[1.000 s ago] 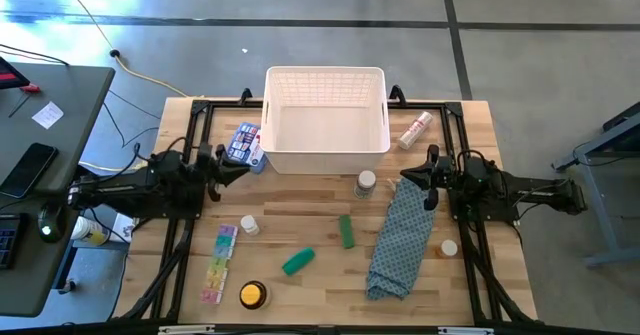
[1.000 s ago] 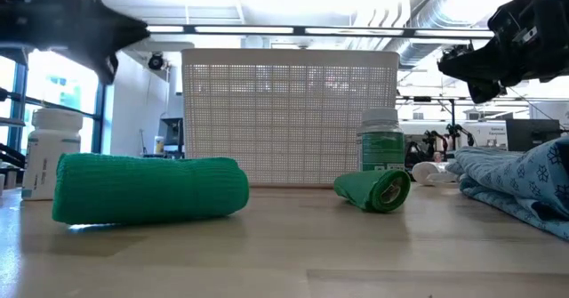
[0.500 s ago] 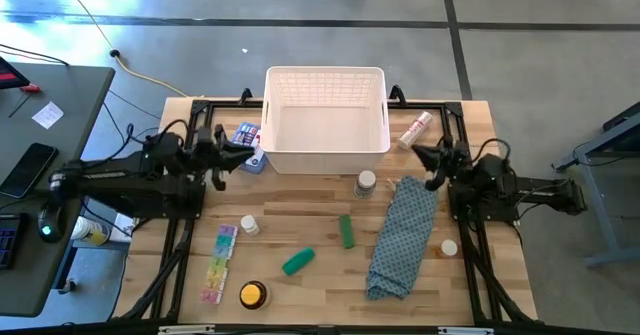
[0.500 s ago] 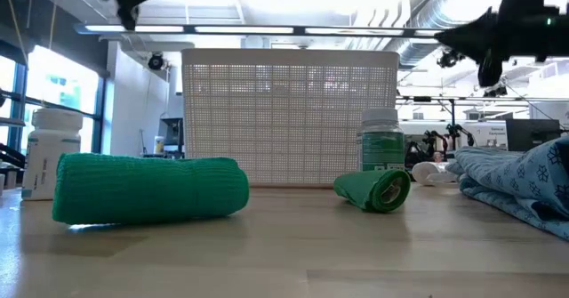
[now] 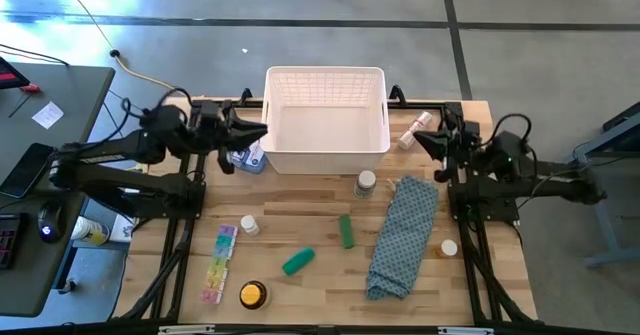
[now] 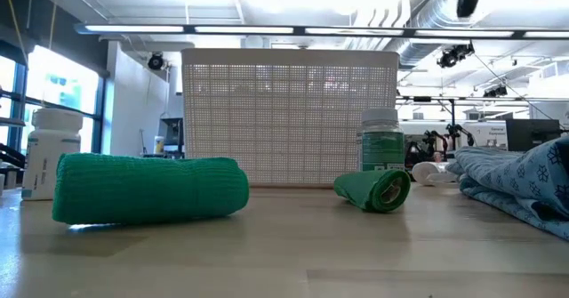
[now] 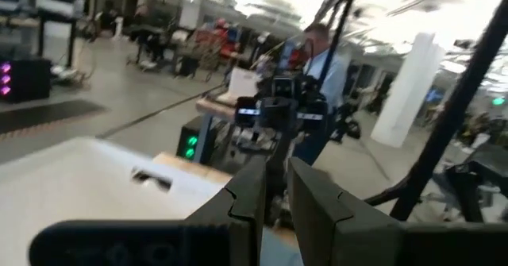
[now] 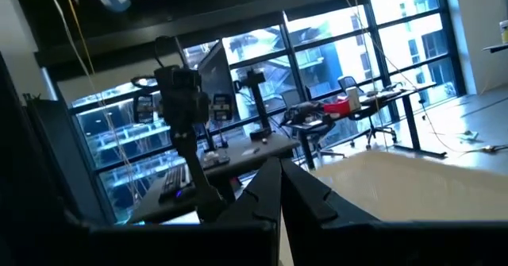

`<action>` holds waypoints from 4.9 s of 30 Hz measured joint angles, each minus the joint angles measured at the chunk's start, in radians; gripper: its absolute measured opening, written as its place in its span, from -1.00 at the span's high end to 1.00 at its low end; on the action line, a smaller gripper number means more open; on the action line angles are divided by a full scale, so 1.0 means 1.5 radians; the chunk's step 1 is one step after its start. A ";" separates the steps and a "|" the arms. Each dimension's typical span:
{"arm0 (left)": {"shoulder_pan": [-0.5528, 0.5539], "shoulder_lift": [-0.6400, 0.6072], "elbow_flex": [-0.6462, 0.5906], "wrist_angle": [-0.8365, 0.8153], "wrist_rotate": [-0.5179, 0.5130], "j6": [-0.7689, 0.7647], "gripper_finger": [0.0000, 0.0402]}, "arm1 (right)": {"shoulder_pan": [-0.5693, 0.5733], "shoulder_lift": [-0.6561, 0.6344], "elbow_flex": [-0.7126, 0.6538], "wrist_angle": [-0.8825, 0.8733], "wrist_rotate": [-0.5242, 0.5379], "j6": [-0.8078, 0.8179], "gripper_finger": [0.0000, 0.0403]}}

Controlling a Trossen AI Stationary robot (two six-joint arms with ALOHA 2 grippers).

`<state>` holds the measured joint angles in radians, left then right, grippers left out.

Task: Pick & place medical supplies in basket/bin
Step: Put the green pill bottle into the white bin

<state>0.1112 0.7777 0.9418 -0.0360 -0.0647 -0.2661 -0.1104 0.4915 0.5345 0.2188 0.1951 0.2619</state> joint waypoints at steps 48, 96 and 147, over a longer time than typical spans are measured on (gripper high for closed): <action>0.000 0.029 0.022 0.135 -0.211 -0.157 0.55 | 0.000 0.264 0.331 -0.145 0.091 0.040 1.00; 0.000 0.246 0.456 -0.838 0.069 -0.096 -0.39 | 0.315 0.596 0.332 -0.494 0.068 0.759 0.08; 0.000 0.190 0.455 -0.870 0.036 -0.082 -0.35 | 0.133 0.886 0.636 -0.934 0.048 0.815 -0.70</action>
<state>0.1108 1.0622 1.6245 -1.3411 -0.0113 -0.3897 0.0891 1.8206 1.4883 -1.1820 0.2668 1.4845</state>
